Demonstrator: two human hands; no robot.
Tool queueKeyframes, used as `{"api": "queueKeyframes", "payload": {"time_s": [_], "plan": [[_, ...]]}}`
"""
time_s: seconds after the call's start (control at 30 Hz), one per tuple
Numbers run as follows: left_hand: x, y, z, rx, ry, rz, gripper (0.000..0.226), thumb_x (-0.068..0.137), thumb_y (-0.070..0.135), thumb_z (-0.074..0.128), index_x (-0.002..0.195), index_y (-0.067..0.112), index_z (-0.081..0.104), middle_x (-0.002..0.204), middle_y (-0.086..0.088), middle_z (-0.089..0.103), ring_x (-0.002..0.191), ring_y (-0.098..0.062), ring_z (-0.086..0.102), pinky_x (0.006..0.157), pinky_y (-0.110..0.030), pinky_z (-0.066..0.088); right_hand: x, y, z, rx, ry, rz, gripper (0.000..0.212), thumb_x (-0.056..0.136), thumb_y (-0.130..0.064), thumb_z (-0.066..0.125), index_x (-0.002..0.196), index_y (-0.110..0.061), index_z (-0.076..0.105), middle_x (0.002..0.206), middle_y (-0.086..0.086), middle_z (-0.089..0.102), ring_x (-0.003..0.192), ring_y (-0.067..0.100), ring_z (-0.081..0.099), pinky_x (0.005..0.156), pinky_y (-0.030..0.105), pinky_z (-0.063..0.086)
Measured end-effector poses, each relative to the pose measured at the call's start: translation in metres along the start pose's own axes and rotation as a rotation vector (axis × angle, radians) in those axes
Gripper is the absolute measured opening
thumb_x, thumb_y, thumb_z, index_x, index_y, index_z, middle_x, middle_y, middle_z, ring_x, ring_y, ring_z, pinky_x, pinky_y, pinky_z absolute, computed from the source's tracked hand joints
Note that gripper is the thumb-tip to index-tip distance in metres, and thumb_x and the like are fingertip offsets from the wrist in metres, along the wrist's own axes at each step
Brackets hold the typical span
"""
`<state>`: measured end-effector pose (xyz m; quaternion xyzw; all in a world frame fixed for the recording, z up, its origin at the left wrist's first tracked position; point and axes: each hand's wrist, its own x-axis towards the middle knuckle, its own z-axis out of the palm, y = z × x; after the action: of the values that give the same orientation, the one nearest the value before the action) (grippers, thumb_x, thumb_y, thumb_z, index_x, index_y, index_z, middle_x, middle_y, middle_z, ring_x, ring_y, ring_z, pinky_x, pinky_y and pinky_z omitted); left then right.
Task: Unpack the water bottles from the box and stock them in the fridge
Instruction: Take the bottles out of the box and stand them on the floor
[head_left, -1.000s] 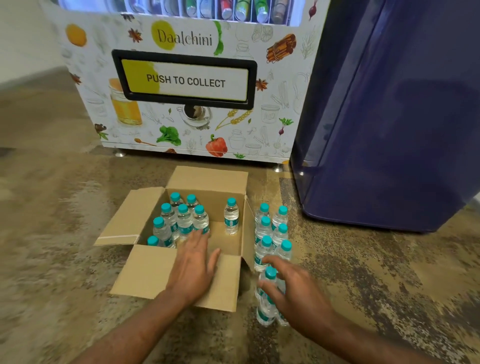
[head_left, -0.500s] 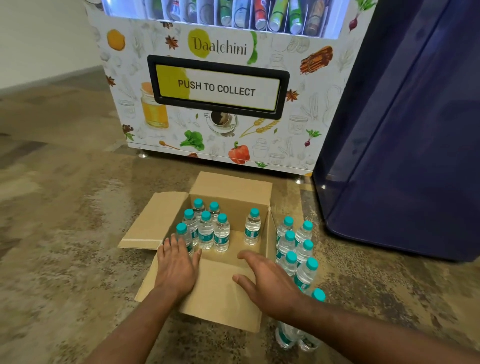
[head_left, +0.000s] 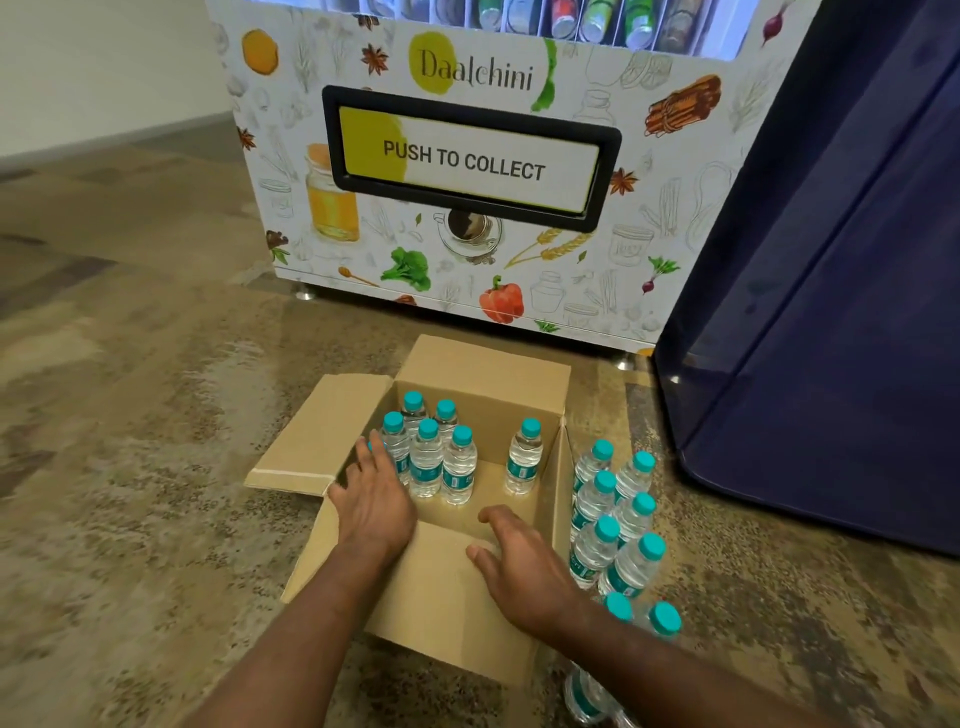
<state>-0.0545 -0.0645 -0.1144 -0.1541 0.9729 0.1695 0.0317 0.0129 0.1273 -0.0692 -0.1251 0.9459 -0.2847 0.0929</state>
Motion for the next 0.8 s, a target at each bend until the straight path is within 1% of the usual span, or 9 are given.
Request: {"api": "queueKeyframes", "payload": {"time_s": [0.1, 0.23, 0.37, 0.43, 0.47, 0.53, 0.6, 0.7, 0.8], "plan": [[0.005, 0.005, 0.0, 0.064, -0.023, -0.014, 0.08, 0.105, 0.025, 0.043, 0.164, 0.011, -0.008, 0.173, -0.015, 0.001, 0.152, -0.034, 0.028, 0.118, -0.06, 0.028, 0.008, 0.009, 0.008, 0.036, 0.031, 0.018, 0.044, 0.1, -0.039, 0.05, 0.141, -0.026, 0.041, 0.142, -0.008, 0.049, 0.127, 0.01, 0.046, 0.102, 0.028, 0.042], [0.002, 0.005, 0.002, 0.124, 0.007, -0.028, 0.073, 0.105, 0.024, 0.041, 0.164, 0.01, 0.002, 0.171, -0.016, 0.01, 0.15, -0.034, 0.028, 0.117, -0.055, 0.032, 0.029, 0.021, 0.01, 0.082, 0.089, 0.04, 0.045, 0.1, -0.034, 0.05, 0.143, -0.024, 0.041, 0.144, -0.006, 0.047, 0.13, 0.011, 0.044, 0.104, 0.025, 0.036], [0.003, 0.005, 0.003, 0.124, 0.042, -0.039, 0.071, 0.105, 0.025, 0.042, 0.164, 0.01, 0.005, 0.17, -0.014, 0.017, 0.149, -0.034, 0.03, 0.115, -0.053, 0.036, 0.044, 0.023, 0.017, 0.108, 0.124, 0.06, 0.047, 0.099, -0.033, 0.053, 0.143, -0.023, 0.041, 0.144, -0.005, 0.049, 0.131, 0.012, 0.044, 0.104, 0.026, 0.037], [0.004, 0.005, 0.006, 0.085, 0.107, -0.041, 0.073, 0.104, 0.024, 0.046, 0.164, 0.009, 0.008, 0.167, -0.014, 0.024, 0.144, -0.033, 0.035, 0.111, -0.052, 0.04, 0.052, 0.022, 0.023, 0.117, 0.141, 0.038, 0.046, 0.098, -0.031, 0.056, 0.142, -0.024, 0.044, 0.141, -0.006, 0.052, 0.128, 0.012, 0.047, 0.102, 0.024, 0.038], [0.002, 0.005, 0.008, 0.051, 0.165, -0.043, 0.071, 0.103, 0.023, 0.049, 0.162, 0.007, 0.013, 0.162, -0.015, 0.031, 0.139, -0.033, 0.04, 0.107, -0.05, 0.044, 0.056, 0.02, 0.025, 0.126, 0.149, 0.023, 0.046, 0.097, -0.03, 0.057, 0.141, -0.024, 0.045, 0.14, -0.006, 0.053, 0.127, 0.012, 0.049, 0.101, 0.023, 0.038], [-0.003, 0.004, 0.013, -0.038, 0.281, -0.053, 0.065, 0.1, 0.019, 0.055, 0.156, 0.004, 0.026, 0.144, -0.017, 0.046, 0.123, -0.032, 0.049, 0.097, -0.046, 0.05, 0.067, 0.014, 0.03, 0.162, 0.157, 0.018, 0.048, 0.095, -0.028, 0.06, 0.141, -0.023, 0.046, 0.14, -0.005, 0.054, 0.127, 0.013, 0.05, 0.102, 0.025, 0.04], [-0.006, 0.006, 0.014, -0.126, 0.325, -0.085, 0.058, 0.094, 0.011, 0.062, 0.146, 0.004, 0.035, 0.13, -0.017, 0.049, 0.114, -0.031, 0.051, 0.091, -0.042, 0.052, 0.077, 0.006, 0.035, 0.218, 0.152, 0.035, 0.05, 0.095, -0.027, 0.061, 0.142, -0.024, 0.046, 0.141, -0.004, 0.054, 0.129, 0.015, 0.05, 0.103, 0.027, 0.041], [-0.007, 0.009, 0.011, -0.235, 0.302, -0.161, 0.051, 0.089, -0.001, 0.065, 0.133, 0.006, 0.041, 0.126, -0.016, 0.048, 0.115, -0.033, 0.053, 0.093, -0.041, 0.052, 0.091, -0.005, 0.045, 0.281, 0.124, 0.051, 0.05, 0.094, -0.026, 0.062, 0.141, -0.027, 0.047, 0.141, -0.003, 0.054, 0.129, 0.016, 0.05, 0.104, 0.029, 0.043], [-0.01, 0.009, 0.01, -0.294, 0.302, -0.196, 0.049, 0.09, -0.002, 0.066, 0.133, 0.006, 0.044, 0.128, -0.015, 0.052, 0.12, -0.032, 0.053, 0.098, -0.041, 0.05, 0.108, -0.015, 0.052, 0.334, 0.121, 0.063, 0.046, 0.094, -0.026, 0.062, 0.138, -0.03, 0.05, 0.137, -0.003, 0.057, 0.125, 0.016, 0.053, 0.103, 0.033, 0.046]]}}
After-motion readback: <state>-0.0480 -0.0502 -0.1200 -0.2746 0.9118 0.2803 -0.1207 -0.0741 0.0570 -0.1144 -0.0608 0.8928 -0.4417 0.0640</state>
